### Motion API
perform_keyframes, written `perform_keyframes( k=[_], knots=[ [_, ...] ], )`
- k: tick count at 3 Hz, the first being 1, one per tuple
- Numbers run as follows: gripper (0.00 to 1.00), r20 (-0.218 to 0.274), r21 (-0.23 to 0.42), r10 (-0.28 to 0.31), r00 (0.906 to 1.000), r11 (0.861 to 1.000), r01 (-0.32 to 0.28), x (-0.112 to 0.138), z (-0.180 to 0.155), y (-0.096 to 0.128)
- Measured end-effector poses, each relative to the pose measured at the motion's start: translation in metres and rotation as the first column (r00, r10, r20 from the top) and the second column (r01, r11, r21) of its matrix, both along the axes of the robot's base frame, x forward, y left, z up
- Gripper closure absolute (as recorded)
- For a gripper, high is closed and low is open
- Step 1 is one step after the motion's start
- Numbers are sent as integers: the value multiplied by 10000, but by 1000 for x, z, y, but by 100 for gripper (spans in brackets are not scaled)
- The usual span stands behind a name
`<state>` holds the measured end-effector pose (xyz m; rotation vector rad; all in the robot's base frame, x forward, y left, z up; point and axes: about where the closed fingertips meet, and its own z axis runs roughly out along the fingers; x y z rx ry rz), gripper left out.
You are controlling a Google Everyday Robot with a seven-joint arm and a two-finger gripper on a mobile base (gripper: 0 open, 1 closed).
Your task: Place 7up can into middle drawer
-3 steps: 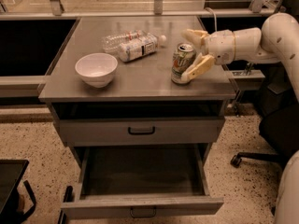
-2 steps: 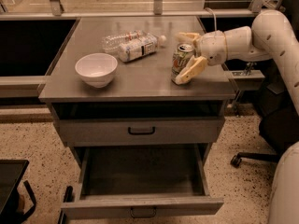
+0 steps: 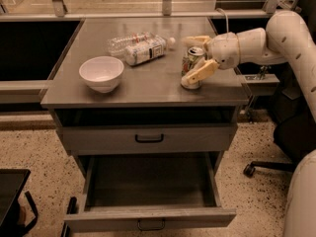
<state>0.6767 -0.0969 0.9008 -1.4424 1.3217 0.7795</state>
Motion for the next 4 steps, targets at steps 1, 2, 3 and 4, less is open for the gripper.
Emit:
perform_keyframes(
  k=[1, 2, 3, 4],
  knots=[
    [42, 0, 0, 0, 10000, 10000, 0, 0, 0, 0],
    [65, 0, 0, 0, 10000, 10000, 0, 0, 0, 0],
    [89, 0, 0, 1, 10000, 10000, -1, 0, 0, 0],
    [100, -1, 0, 1, 10000, 10000, -1, 0, 0, 0]
  ],
)
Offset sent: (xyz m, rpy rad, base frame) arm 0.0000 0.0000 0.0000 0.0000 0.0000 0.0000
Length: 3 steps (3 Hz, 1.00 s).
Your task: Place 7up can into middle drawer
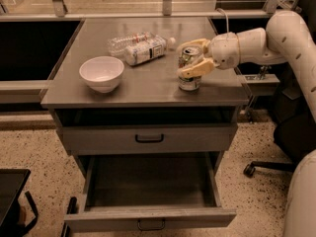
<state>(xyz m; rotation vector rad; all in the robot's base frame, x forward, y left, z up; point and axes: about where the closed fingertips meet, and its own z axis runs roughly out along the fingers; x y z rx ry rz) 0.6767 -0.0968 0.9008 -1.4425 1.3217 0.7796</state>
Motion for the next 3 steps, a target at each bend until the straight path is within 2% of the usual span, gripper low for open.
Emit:
perform_keyframes(
  k=[1, 2, 3],
  knots=[
    [100, -110, -229, 93, 9999, 9997, -95, -22, -7, -7],
    [100, 625, -283, -117, 9980, 9995, 135, -77, 16, -24],
    [100, 1462, -265, -330, 9887, 9990, 373, -143, 39, -31]
  ],
)
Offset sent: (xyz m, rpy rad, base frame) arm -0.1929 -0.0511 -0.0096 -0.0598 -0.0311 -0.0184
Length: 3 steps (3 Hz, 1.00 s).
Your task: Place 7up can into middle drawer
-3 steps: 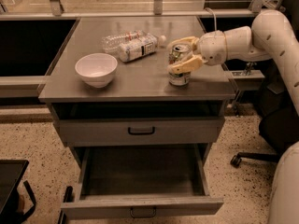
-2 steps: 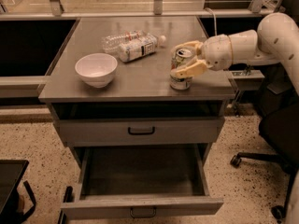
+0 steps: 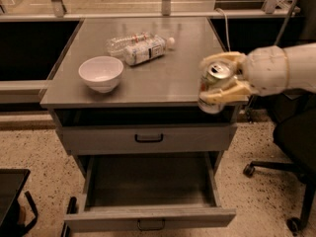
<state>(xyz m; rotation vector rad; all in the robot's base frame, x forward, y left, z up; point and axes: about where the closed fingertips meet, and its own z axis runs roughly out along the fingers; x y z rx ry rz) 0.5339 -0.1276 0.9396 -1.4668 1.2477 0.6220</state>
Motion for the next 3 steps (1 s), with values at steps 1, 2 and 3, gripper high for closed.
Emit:
perform_keyframes(
  k=[1, 2, 3],
  knots=[
    [100, 441, 271, -254, 9987, 9993, 242, -51, -7, 3],
    [100, 498, 195, -740, 9960, 9971, 731, -87, -59, 2],
    [100, 782, -231, -1343, 9878, 9904, 1365, -89, -117, 8]
  ],
)
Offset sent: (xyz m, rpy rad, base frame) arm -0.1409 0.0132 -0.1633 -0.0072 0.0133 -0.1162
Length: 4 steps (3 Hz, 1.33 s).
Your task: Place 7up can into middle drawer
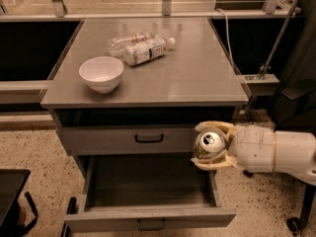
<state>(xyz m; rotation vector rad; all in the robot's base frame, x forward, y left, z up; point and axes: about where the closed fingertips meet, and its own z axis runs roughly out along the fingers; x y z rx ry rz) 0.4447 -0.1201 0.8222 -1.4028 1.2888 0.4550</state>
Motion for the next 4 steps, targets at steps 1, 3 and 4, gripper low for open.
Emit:
perform_keyframes(
  k=[1, 3, 4],
  knots=[
    [100, 239, -310, -1040, 9943, 9940, 1047, 33, -46, -3],
    [100, 460, -391, -1776, 9830, 9830, 1794, 51, -45, -13],
    [100, 273, -357, -1688, 9853, 9848, 1697, 49, -51, -11]
  ],
)
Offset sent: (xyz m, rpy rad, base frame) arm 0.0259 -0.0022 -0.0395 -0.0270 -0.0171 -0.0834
